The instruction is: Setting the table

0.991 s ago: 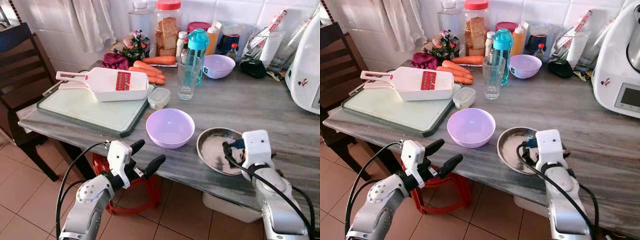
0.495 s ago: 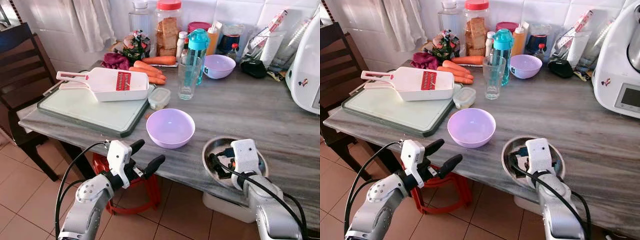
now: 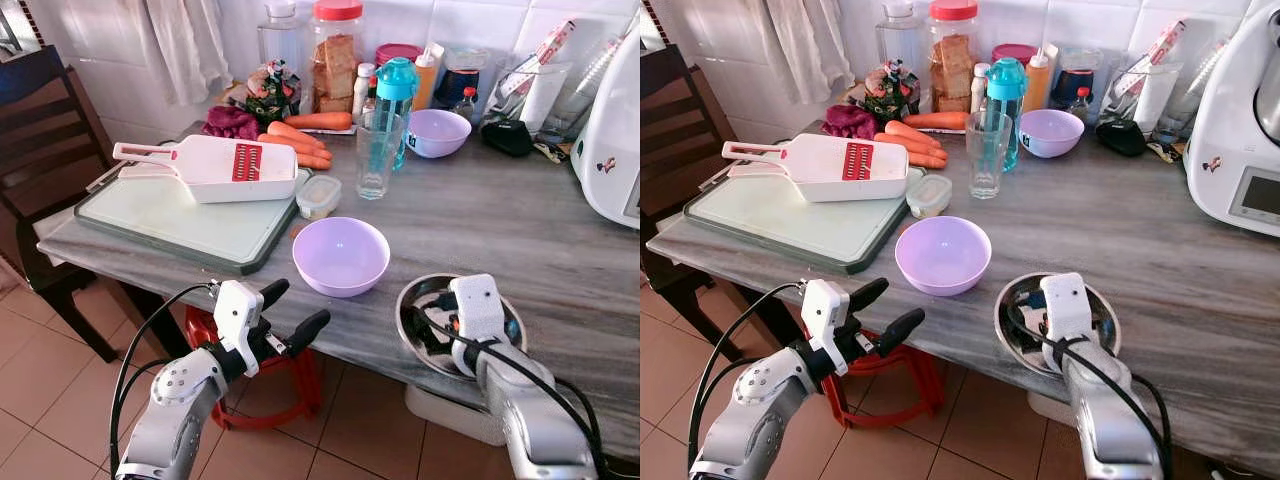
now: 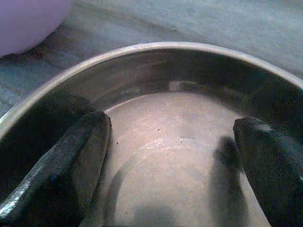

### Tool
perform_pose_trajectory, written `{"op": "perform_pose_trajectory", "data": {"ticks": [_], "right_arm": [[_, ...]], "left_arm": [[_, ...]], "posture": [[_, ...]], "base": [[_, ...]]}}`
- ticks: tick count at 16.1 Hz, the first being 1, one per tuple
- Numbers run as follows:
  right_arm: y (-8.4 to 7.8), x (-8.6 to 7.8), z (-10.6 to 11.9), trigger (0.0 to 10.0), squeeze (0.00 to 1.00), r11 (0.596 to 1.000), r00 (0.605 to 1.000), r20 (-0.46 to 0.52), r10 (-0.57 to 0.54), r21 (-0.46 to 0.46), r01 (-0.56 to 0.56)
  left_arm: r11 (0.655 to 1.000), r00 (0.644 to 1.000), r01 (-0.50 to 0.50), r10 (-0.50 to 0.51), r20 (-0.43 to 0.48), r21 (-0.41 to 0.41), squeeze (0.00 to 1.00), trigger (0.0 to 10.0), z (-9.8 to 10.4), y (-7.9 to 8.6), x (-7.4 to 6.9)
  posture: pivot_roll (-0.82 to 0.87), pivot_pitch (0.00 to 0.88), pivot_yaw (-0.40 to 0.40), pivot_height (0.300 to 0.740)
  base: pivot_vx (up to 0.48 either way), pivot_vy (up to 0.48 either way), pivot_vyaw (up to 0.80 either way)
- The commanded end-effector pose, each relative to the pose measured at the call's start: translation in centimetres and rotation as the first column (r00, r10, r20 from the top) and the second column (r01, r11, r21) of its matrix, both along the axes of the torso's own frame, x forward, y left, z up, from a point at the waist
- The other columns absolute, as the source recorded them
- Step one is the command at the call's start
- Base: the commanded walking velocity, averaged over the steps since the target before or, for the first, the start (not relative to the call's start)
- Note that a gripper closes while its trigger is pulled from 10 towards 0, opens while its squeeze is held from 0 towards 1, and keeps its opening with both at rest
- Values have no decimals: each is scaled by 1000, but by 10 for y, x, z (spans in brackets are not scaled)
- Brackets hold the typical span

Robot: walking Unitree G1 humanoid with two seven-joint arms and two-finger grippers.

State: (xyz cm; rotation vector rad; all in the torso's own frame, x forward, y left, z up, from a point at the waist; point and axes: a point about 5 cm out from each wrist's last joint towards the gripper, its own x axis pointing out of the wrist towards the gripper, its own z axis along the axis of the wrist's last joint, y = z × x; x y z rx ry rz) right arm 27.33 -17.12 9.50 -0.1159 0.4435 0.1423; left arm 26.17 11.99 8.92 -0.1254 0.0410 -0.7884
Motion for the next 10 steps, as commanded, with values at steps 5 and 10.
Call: {"op": "perform_pose_trajectory", "data": {"ticks": [5, 10], "right_arm": [[8, 17, -1, 10000, 1000, 999, 1000, 10, 9, 38, -9], [7, 27, -3, 10000, 1000, 999, 999, 32, -6, 35, 5]], "left_arm": [[1000, 1000, 16, -16, 11, 6, 0, 10000, 4, 0, 1], [1000, 1000, 17, -17, 5, 6, 0, 10000, 3, -1, -1]], "posture": [[-24, 13, 22, 740], [-19, 17, 24, 740]], "base": [[0, 0, 0], [0, 0, 0]]}}
